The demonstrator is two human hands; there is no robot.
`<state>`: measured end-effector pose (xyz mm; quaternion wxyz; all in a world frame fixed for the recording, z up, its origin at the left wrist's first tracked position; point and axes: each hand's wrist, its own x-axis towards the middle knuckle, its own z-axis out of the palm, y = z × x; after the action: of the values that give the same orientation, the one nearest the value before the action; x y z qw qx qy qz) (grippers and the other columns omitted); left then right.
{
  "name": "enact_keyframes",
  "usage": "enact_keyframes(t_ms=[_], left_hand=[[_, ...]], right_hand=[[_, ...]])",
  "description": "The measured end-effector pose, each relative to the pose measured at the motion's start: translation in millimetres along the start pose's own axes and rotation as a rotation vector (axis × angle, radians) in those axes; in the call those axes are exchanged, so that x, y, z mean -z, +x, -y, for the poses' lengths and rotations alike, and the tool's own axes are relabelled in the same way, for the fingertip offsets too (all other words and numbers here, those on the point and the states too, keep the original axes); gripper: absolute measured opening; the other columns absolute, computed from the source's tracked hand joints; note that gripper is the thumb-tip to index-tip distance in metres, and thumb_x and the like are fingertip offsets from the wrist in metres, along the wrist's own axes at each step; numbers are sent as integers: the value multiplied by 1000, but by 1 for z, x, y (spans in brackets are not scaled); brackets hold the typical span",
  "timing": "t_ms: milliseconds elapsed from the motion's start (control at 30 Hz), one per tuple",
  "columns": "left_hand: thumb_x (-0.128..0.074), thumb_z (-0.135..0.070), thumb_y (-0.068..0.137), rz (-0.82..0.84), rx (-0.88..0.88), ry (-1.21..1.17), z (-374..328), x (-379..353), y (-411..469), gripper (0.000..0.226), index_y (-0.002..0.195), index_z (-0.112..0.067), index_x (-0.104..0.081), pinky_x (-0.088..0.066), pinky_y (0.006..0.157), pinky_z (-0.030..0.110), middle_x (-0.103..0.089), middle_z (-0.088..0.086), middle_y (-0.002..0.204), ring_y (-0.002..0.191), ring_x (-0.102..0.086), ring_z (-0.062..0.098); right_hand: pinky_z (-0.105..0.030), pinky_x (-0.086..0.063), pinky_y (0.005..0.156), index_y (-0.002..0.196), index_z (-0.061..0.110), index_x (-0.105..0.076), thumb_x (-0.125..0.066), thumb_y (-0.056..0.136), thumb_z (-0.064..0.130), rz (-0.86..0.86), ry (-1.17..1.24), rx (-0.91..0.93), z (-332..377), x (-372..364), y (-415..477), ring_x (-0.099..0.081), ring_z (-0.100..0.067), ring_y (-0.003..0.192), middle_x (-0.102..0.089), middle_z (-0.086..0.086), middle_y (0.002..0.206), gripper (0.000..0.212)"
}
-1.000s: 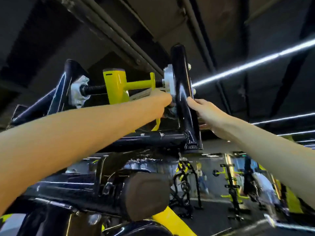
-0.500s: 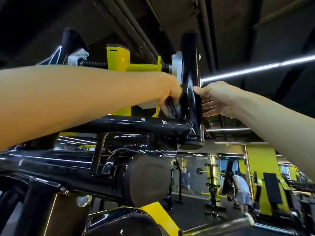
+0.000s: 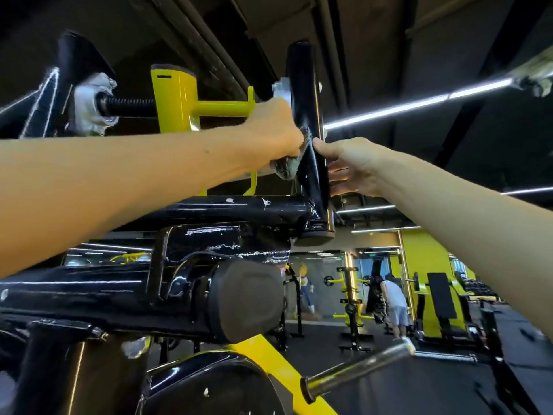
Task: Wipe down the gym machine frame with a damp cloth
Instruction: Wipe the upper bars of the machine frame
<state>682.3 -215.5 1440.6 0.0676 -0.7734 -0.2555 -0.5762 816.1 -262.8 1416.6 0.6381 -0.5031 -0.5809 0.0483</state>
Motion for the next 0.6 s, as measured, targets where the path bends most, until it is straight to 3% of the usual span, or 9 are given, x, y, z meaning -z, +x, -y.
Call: enact_keyframes(t_ms=[33, 133, 267, 367, 500, 600], left_hand=[[-67, -9, 87, -53, -88, 30, 3, 0, 0, 8, 89, -4, -61, -43, 59, 26, -58, 5, 82, 88, -62, 24], [-72, -11, 83, -54, -219, -21, 17, -5, -2, 25, 106, -8, -61, -49, 72, 31, -61, 7, 99, 94, -59, 21], [-68, -5, 82, 27, -650, 145, 11, -6, -20, 19, 99, -7, -61, -49, 78, 36, -60, 8, 99, 90, -56, 20], [-62, 4, 80, 17, -697, 203, 5, 0, -5, 20, 98, -5, -61, -47, 82, 40, -59, 11, 99, 93, -55, 24], [-61, 8, 77, 165, -825, 261, 10, -1, -16, 26, 99, -6, -60, -43, 75, 22, -51, 3, 96, 88, -51, 18], [-59, 11, 74, 288, -945, 273, 13, -2, -27, 26, 96, -2, -61, -34, 70, 2, -47, -2, 92, 81, -44, 12]], right_hand=[[-42, -58, 70, 90, 11, -65, -65, 91, 33, -18, 34, 0, -1, -1, -2, -62, -22, 85, -62, -7, 88, 22], [-41, -57, 74, 82, 11, -62, -69, 87, 34, -93, 90, 8, -6, -5, -3, -59, -21, 86, -56, -6, 82, 24], [-39, -59, 70, 90, 8, -64, -67, 89, 28, -43, 17, 27, -10, -4, -1, -65, -24, 90, -67, -9, 92, 20], [-38, -56, 70, 94, 10, -60, -47, 99, 39, 2, 143, -10, -10, 0, -6, -63, -23, 86, -63, -10, 96, 33], [-40, -55, 79, 111, 8, -57, -34, 102, 46, 14, 219, -35, -13, 2, -9, -62, -27, 101, -61, -16, 114, 45], [-39, -55, 75, 109, 8, -55, -31, 103, 46, -25, 234, -50, -10, 2, -10, -61, -28, 103, -59, -18, 117, 45]])
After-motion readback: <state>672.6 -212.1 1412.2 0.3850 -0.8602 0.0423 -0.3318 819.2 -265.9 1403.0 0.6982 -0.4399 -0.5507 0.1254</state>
